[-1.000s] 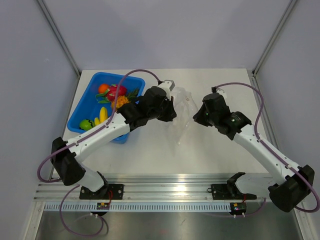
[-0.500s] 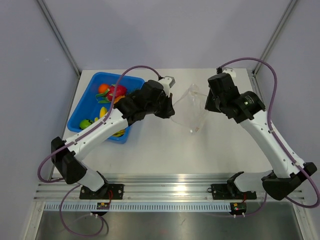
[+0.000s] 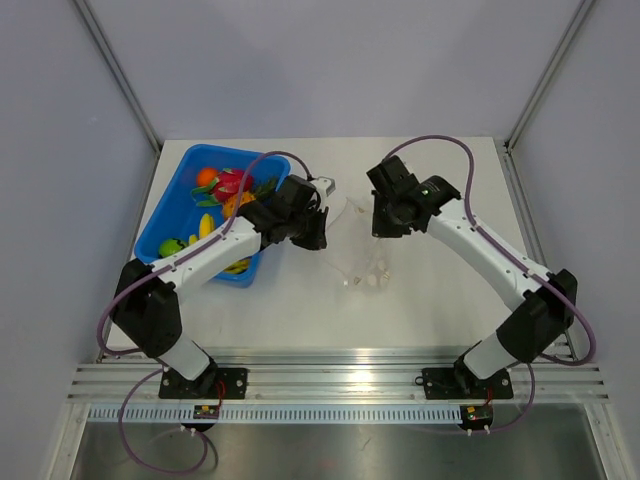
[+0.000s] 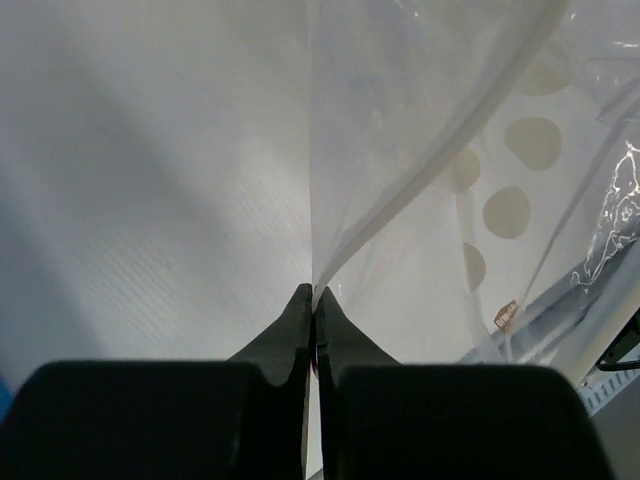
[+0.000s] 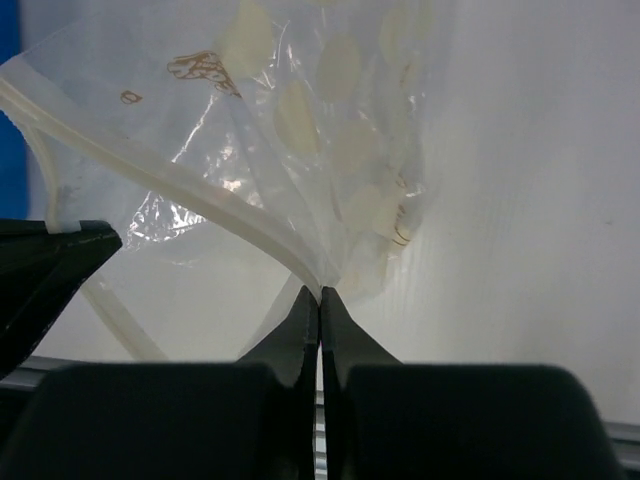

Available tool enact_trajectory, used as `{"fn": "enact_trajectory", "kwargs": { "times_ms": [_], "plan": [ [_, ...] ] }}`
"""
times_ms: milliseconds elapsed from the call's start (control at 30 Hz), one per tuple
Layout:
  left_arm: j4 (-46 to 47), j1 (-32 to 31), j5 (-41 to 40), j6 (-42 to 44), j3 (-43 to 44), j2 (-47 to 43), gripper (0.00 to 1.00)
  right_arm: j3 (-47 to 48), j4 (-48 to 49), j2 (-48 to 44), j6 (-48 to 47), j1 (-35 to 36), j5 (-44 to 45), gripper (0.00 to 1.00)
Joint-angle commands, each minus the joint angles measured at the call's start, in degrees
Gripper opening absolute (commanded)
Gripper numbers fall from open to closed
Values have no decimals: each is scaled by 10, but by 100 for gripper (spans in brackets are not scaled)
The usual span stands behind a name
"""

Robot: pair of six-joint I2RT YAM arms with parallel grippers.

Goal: Place the food in the zip-top bag and seal the zipper
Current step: Open the zipper of the food storage bag at the center of the board.

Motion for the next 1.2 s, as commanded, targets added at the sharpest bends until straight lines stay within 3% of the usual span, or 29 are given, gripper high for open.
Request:
{"fn": "enact_trajectory", "kwargs": {
  "times_ms": [0,200,300,567,767,800,900,1167],
  "plan": [
    [27,16,27,33,-7,-17,7,25,74,45,15,11,-62,0],
    [-9,42,-10,35,6,-9,50,68,102,125,33,11,-111,0],
    [-23,51,-28,32,6,-23,59,71,109,133,37,11,-111,0],
    [-55,70,-61,38,28,-104,59,68,117,126,47,11,-114,0],
    [-52,160,-37,16,37,-160,59,66,126,115,53,11,-118,0],
    [-51,192,-25,11,37,-163,64,66,126,112,52,11,-119,0],
    [-66,253,-13,4,44,-165,67,64,130,104,51,11,-119,0],
    [-100,346,-86,2,44,-132,66,51,138,87,45,11,-137,0]
  ]
}}
